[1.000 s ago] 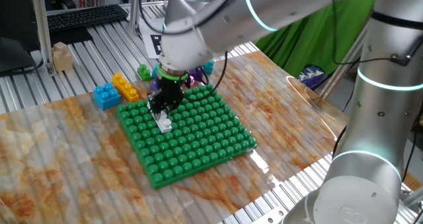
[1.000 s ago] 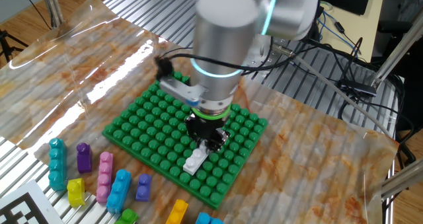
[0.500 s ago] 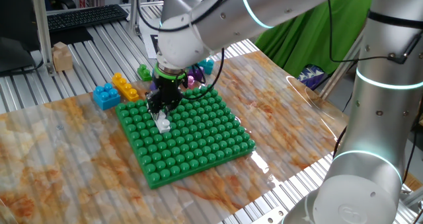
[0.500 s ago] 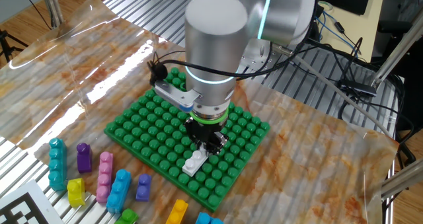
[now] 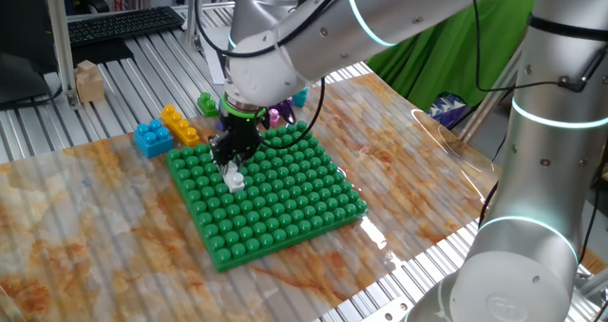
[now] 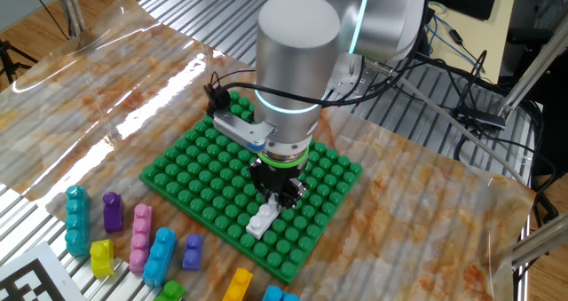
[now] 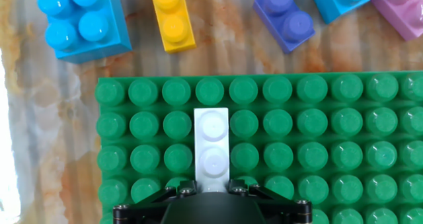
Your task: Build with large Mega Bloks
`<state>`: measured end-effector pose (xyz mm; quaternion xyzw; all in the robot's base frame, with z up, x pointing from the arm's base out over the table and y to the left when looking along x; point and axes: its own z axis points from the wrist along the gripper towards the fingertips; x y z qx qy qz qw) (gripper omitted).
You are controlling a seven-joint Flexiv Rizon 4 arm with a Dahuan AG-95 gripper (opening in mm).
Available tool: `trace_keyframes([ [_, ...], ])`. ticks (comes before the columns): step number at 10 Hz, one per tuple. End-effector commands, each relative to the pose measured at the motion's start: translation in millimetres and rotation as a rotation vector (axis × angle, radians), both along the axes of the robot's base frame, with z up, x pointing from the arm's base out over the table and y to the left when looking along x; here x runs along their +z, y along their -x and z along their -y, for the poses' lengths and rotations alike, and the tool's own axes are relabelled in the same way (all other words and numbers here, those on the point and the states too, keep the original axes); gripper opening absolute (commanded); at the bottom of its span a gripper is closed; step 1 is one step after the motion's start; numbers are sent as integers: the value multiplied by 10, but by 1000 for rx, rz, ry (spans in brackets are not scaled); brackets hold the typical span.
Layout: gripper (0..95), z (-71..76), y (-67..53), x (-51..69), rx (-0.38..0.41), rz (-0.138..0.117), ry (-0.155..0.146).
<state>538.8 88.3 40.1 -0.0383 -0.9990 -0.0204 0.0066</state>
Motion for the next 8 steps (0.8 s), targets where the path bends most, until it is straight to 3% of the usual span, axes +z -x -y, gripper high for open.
trace_keyframes([
  [1, 0, -4, 12, -12, -8, 8, 30],
  [3, 0, -5, 51, 43, -32, 19, 26],
  [8, 0, -11, 59, 11, -63, 18, 23],
])
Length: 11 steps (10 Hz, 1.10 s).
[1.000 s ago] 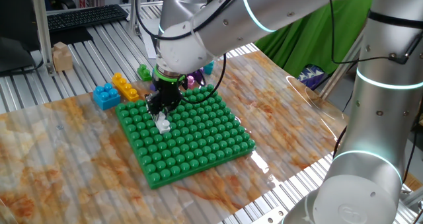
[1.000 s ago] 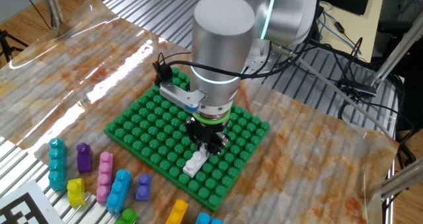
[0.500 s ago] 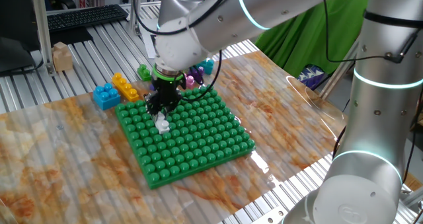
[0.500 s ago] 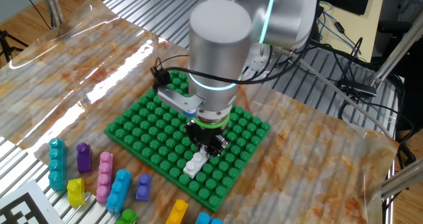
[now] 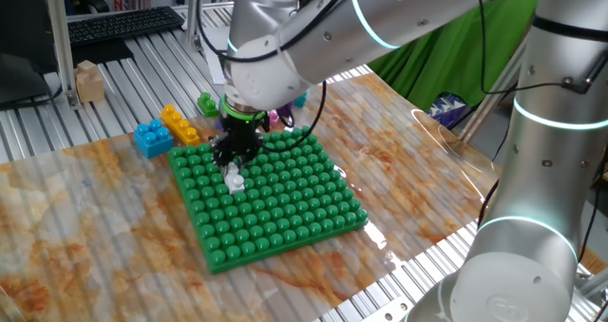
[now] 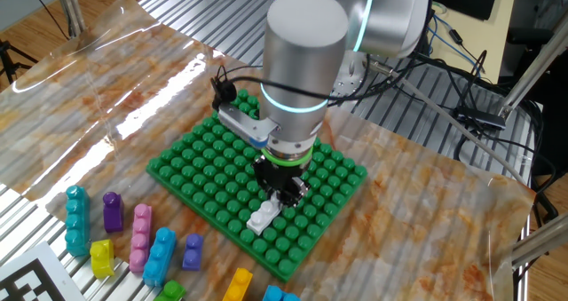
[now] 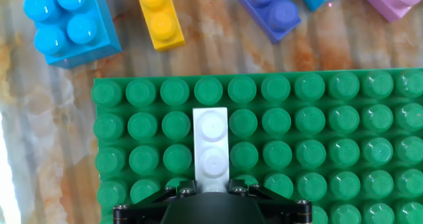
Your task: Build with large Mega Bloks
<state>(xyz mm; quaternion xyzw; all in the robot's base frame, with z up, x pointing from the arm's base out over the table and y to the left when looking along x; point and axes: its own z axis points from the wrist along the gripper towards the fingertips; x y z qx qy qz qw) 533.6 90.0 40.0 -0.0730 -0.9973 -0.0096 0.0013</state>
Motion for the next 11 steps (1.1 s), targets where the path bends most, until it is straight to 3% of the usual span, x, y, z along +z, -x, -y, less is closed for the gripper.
trace_keyframes([
  [1, 0, 7, 18, 20, 14, 10, 8],
  [7, 0, 3, 28, 6, -22, 33, 2],
  [9, 380, 4, 29, 7, -23, 37, 8],
  [11, 380, 2, 28, 4, -33, 50, 4],
])
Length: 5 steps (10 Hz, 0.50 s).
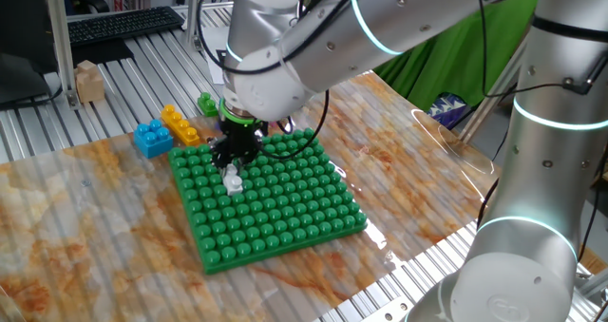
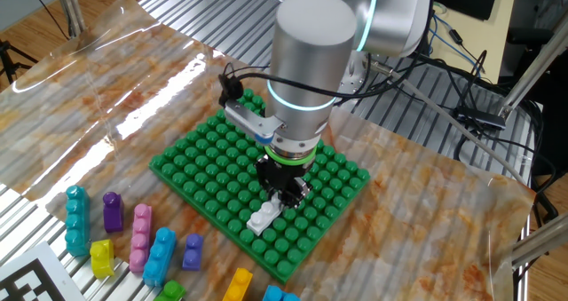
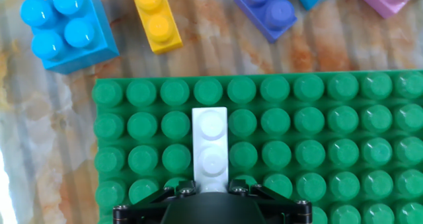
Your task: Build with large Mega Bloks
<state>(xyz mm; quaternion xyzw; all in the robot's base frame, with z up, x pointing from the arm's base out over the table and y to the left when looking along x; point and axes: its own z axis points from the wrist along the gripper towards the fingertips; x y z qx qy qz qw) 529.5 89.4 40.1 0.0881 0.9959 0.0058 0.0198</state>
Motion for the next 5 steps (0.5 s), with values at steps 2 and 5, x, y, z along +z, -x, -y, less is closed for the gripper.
trace_keyframes([
  [2, 760, -7, -17, -6, -7, 14, -5],
  [5, 760, -7, -15, -4, -22, 18, -9],
])
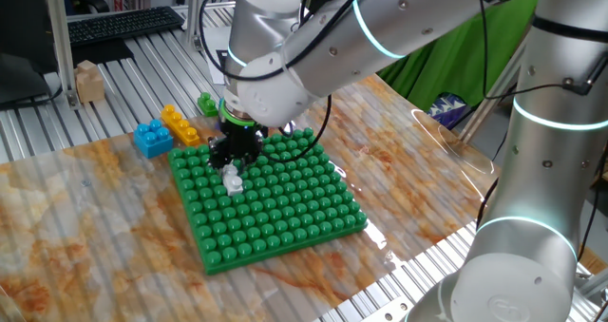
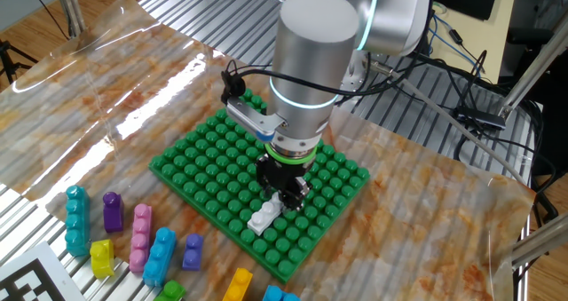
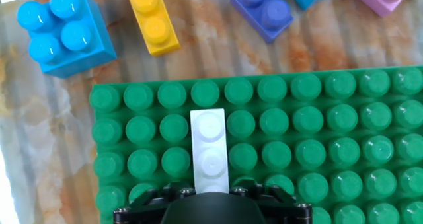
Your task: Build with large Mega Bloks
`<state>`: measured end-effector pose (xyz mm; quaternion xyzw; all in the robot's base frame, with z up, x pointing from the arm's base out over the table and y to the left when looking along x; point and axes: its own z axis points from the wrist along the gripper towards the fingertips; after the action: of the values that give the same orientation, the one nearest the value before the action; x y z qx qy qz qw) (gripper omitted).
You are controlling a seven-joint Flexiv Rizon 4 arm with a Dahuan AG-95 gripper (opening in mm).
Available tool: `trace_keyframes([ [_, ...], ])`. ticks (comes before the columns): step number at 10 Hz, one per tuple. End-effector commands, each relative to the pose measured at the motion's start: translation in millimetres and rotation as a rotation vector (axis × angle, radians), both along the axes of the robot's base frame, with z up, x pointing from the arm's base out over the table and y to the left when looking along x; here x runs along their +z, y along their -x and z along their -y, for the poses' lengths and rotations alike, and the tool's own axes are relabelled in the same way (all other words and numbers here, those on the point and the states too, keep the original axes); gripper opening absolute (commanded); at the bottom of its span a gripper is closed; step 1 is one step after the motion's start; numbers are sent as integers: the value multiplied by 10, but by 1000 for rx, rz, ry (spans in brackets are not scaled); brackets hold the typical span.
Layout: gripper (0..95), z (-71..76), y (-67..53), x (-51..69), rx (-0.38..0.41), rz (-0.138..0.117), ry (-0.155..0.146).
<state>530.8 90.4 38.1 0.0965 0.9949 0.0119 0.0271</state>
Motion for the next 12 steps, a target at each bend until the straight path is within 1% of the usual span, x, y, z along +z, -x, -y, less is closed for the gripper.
trace_keyframes([
  [1, 760, 5, 2, 25, -15, 8, 1],
  [2, 760, 7, 13, 45, -30, 18, -6],
  [3, 570, 2, 25, 56, -34, 27, -7],
  [4, 380, -5, 38, 68, -36, 29, -11],
  [6, 380, -31, 92, 115, -40, 40, -25],
  [8, 380, -53, 141, 159, -29, 51, -23],
  [9, 190, -59, 177, 199, -1, 61, -22],
  [11, 190, -43, 194, 248, 12, 59, -18],
  [12, 190, -27, 188, 295, 15, 54, -15],
])
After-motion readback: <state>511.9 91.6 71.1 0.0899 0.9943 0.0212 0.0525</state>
